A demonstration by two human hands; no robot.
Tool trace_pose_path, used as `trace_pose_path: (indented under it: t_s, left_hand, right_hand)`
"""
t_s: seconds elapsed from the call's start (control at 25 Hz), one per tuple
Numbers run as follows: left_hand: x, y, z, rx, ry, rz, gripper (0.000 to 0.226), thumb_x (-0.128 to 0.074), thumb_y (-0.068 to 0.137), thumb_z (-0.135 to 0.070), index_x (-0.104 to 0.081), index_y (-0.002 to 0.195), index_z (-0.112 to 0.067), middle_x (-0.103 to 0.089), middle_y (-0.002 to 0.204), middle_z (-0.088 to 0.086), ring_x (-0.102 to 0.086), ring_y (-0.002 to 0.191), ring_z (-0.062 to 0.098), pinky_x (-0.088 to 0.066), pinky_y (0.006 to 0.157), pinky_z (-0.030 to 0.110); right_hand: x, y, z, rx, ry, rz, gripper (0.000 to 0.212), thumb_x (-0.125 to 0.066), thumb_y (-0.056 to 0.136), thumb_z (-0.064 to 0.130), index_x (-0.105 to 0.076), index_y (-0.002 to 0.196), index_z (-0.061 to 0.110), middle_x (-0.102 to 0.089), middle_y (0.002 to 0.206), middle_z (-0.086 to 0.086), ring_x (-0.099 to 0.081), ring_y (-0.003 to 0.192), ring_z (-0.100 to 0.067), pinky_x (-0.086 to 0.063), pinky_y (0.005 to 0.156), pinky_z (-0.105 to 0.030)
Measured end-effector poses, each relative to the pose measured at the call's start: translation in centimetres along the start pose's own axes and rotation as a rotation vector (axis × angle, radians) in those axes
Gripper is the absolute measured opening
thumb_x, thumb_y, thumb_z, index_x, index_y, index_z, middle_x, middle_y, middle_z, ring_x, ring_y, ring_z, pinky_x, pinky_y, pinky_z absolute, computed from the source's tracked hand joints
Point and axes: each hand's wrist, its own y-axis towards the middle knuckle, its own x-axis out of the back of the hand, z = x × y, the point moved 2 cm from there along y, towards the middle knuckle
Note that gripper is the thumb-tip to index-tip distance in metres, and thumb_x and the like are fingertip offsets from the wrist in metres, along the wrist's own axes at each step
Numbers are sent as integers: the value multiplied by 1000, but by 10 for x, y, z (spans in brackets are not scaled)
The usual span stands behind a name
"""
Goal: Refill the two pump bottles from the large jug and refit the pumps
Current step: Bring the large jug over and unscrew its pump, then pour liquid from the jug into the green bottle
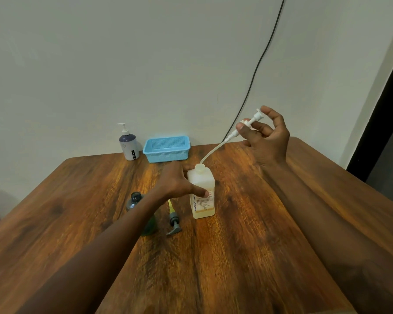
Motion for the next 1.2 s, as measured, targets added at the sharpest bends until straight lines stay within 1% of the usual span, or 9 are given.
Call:
trace_pose_path:
  t_s: [0.12, 0.32, 0.44, 0.6, 0.72, 0.88, 1.0, 1.12, 1.2]
  left_hand:
    - [1, -4, -3, -37, 21, 12, 90, -95, 48, -58, -71, 124, -18, -76, 117, -5, -72, 101, 10, -64, 84, 39]
    - [5, -12, -18, -128, 71, -59, 91, -96, 59, -49, -61, 139, -22, -67, 135, -2, -64, 118, 17, -58, 92, 33]
    - [11, -17, -22, -171, 87, -129, 99, -95, 58, -54, -56, 145, -25, -61, 145, -1, -56, 132, 19, -47, 96, 28]
    - [23, -35, -22, -222, 144, -206, 95, -93, 63, -56, -57, 145, -26, -54, 152, 0, -46, 142, 20, -40, 109, 33]
    - [35, -46, -11, -217, 214, -231, 89, -90, 68, -55, -56, 146, -27, -51, 155, -1, -42, 145, 20, -36, 105, 26]
    - [55, -55, 12, -161, 234, -233, 90, -85, 69, -66, -55, 146, -30, -50, 156, 0, -42, 145, 23, -45, 112, 42]
    - [69, -67, 28, -103, 216, -192, 96, -81, 66, -74, -55, 146, -27, -51, 154, 2, -47, 142, 24, -47, 111, 44]
    - [77, -78, 40, -96, 167, -163, 92, -85, 69, -61, -55, 147, -21, -51, 155, 3, -46, 142, 22, -40, 115, 40]
    - [78, -83, 49, -48, 165, -151, 91, -87, 72, -53, -51, 149, -21, -50, 155, 4, -46, 142, 23, -36, 107, 32]
  right_hand:
    - [2, -6, -18, -52, -121, 3, 79, -95, 68, 20, -54, 135, 27, -73, 111, -4, -75, 97, -19, -64, 81, -46]
    - [7, -15, -45, -57, -453, 72, 82, -96, 66, 29, -53, 136, 27, -59, 122, 10, -64, 99, -8, -60, 78, -24]
    - [9, -28, -70, -160, -582, 190, 67, -94, 68, 25, -61, 127, 24, -69, 100, 10, -68, 88, -9, -63, 75, -35]
    - [17, -51, -108, -218, -764, 189, 28, -88, 75, 33, -73, 96, 23, -73, 88, 6, -69, 78, -9, -58, 67, -27]
    - [23, -62, -122, -242, -915, 197, 24, -84, 75, 46, -73, 88, 27, -72, 78, 13, -69, 70, -7, -59, 66, -29]
    - [26, -66, -136, -299, -1009, 280, 23, -82, 75, 49, -74, 83, 29, -72, 76, 14, -69, 71, -8, -62, 69, -35]
    - [21, -68, -135, -304, -939, 289, 21, -79, 79, 39, -75, 99, 32, -76, 101, 9, -71, 95, -15, -61, 84, -42]
    - [3, -66, -123, -279, -697, 401, 64, -80, 82, 18, -54, 139, 34, -52, 151, 1, -50, 137, -24, -53, 101, -46]
    - [-9, -63, -117, -259, -613, 585, 88, -87, 77, 23, -38, 148, 41, -38, 162, 4, -39, 146, -21, -45, 111, -52]
